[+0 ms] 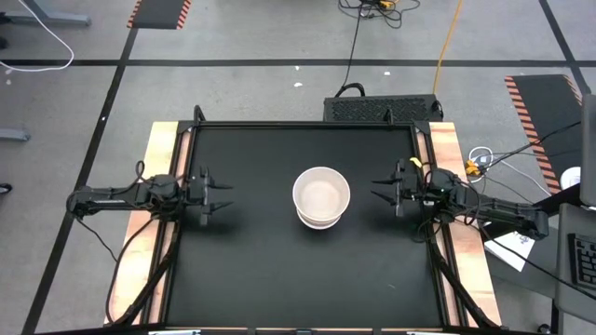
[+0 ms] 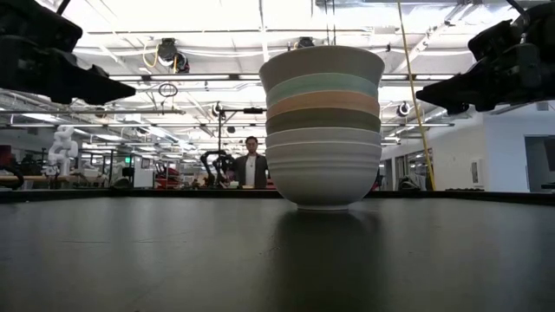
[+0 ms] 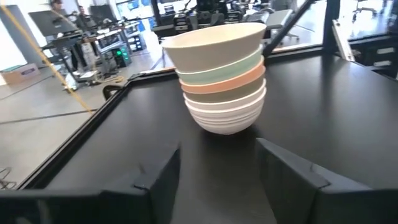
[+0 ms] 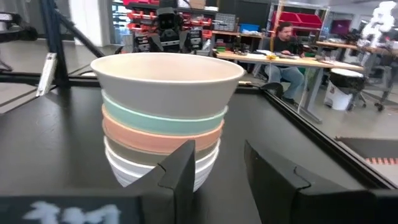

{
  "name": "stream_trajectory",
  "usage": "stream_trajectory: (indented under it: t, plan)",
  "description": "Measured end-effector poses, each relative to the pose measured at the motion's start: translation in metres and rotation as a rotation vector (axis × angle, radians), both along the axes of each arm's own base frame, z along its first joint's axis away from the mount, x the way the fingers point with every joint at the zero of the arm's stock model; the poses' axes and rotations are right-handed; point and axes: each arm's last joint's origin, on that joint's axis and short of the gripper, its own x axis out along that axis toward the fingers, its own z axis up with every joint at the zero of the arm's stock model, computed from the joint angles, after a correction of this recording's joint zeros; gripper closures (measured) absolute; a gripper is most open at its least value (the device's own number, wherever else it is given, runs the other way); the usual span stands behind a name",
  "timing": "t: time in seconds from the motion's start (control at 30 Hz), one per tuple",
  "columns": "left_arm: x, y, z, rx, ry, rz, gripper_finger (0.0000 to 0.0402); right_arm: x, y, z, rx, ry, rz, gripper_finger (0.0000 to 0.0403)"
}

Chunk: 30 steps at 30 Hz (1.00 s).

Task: Nest bowls inside each other
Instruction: Return to Home Position

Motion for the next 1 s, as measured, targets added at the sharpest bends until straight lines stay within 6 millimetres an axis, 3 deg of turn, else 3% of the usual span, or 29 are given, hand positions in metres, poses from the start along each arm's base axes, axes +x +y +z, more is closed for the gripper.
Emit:
stream_trajectory:
  t: [0.1, 0.27, 0.57, 0.77, 1.0]
  plan:
    - [0.0004, -0.0006, -0.0005, 0.02, 0.008, -0.022, 0.0247, 0.0001, 0.0011, 0.0005, -0.011, -0.004, 0.039, 0.0309]
    - [0.0022, -0.0006, -0.0028, 0.035, 0.038, -0.026, 0.0383, 0.0003, 0.0012, 0.0004, -0.012, -0.003, 0.043, 0.039]
    - [0.0041, -0.0004, -0.004, 0.014, 0.051, -0.018, 0.0396, 0.0005, 0.0027, 0.0036, 0.012, -0.038, 0.094, 0.0401]
    - [0.0057, -0.0011, 0.0028, -0.033, -0.043, -0.035, 0.0398, 0.0005, 0.0027, 0.0063, 0.036, -0.066, 0.096, 0.0402]
    - [0.0088, -0.0012, -0.0054, -0.074, -0.105, -0.042, 0.0399, 0.0005, 0.0038, 0.0057, 0.103, -0.062, 0.13, 0.0403]
